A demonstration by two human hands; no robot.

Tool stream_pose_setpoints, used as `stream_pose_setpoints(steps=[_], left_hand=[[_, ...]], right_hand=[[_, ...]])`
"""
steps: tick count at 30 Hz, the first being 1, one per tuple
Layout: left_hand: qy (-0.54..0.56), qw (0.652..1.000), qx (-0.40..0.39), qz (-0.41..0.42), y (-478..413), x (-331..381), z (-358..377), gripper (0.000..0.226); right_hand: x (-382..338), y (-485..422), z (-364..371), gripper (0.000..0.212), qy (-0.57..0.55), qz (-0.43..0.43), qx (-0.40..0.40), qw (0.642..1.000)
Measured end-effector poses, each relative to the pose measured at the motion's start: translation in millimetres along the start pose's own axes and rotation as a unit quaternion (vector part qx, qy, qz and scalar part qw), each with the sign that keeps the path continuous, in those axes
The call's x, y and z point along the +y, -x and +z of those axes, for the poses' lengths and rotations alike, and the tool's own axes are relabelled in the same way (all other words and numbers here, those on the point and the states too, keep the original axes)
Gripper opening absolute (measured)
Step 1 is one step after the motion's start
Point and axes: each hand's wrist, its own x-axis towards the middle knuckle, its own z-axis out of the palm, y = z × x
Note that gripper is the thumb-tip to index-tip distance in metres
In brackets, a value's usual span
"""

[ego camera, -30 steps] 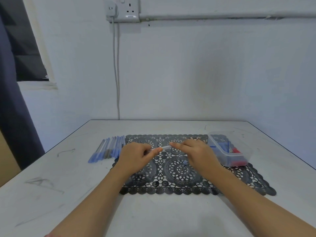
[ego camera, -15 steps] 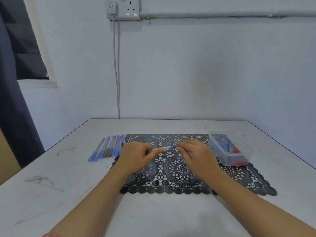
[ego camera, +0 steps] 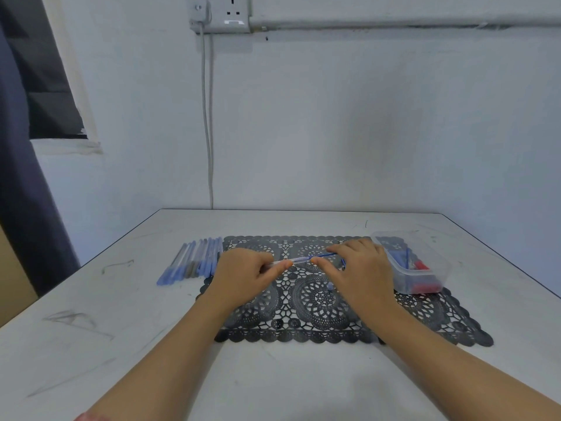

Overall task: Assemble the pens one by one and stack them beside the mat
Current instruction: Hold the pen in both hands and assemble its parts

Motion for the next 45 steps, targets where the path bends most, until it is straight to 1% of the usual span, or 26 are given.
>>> stream_pose_setpoints(steps=[4,9,11,15,19,24,30,36,40,42,45], left_hand=[[0.003,1.000,0.003,0.005,0.8,2.4,-1.2,0.063],[-0.005,1.000,-0.008,0.012,0.2,5.3,-0.8,0.061],[-0.008,1.000,-0.006,0.013,0.6,6.6,-1.0,0.061],[-0.009,1.000,-0.002,0.011,0.6,9.9,-2.3,0.061],[0.003,1.000,0.005,0.011,0.5,12.0,-2.3,0.060],[0.002,1.000,0.004,0.016,0.6,13.7,-2.9,0.058],[-0.011,1.000,-0.008,0.019,1.3,14.2,-3.2,0.057],[-0.008,1.000,-0.019,0.015,1.2,14.4,-3.7,0.059],[-0.012,0.999,-0.024,0.017,1.1,15.3,-4.4,0.060],[-0.008,0.999,-0.032,0.014,1.1,16.0,-5.6,0.062],[-0.003,0.999,-0.042,0.006,0.8,15.1,-6.3,0.061]], right_hand=[[-3.9,1.3,1.5,0.022,-0.041,-0.045,0.025,0.998],[-7.3,4.0,4.1,0.011,-0.120,-0.093,0.024,0.988],[-9.1,4.6,4.3,0.018,-0.143,-0.120,0.017,0.982],[-11.7,5.2,3.8,0.046,-0.190,-0.164,-0.013,0.968],[-15.7,4.0,-1.4,0.048,-0.232,-0.174,-0.034,0.956],[-16.3,5.0,-1.8,0.058,-0.245,-0.166,-0.061,0.953],[-14.7,5.8,-0.9,0.055,-0.285,-0.151,-0.083,0.943],[-12.2,6.8,0.7,0.061,-0.335,-0.109,-0.098,0.931],[-7.1,4.7,0.3,0.058,-0.336,-0.114,-0.110,0.928],[-2.2,2.4,-0.1,0.055,-0.323,-0.118,-0.108,0.933],[5.8,-2.7,-1.1,0.046,-0.311,-0.082,-0.106,0.941]])
